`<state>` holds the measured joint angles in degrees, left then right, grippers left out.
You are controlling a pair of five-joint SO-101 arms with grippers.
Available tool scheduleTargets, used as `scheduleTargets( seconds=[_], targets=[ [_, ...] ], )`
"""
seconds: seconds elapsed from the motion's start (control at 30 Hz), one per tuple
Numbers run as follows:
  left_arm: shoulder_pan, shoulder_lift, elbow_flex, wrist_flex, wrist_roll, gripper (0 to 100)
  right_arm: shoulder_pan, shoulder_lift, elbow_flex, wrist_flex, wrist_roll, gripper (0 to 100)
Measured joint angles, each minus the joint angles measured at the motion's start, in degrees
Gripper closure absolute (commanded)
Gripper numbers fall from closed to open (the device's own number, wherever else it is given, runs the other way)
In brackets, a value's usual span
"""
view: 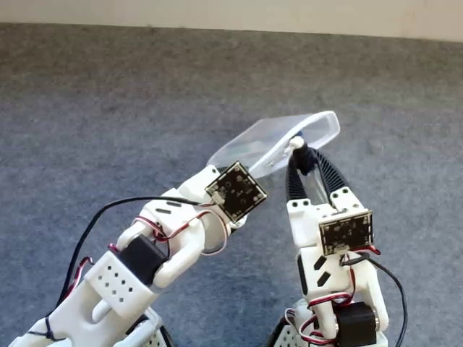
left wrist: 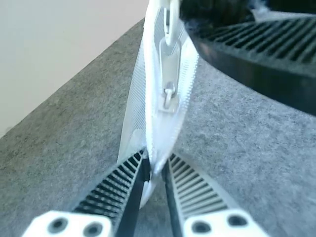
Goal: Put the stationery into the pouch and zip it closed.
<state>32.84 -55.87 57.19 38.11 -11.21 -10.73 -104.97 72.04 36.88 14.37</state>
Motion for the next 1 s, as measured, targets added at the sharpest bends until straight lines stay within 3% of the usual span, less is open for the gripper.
scheduleTargets(
  seconds=[0.57,0.8,1.0],
  targets=[
    [-3.1,-6.9,1.1,3.3,-0.4,100,0.8,0.0,0.0,-0.7,0.0,99.5],
    [-3.1,-6.9,1.1,3.3,-0.6,100,3.4,-0.1,7.0,-11.3,0.0,99.5],
    [-3.1,-6.9,1.1,3.3,-0.6,100,3.4,-0.1,7.9,-12.7,0.0,99.5]
  ],
)
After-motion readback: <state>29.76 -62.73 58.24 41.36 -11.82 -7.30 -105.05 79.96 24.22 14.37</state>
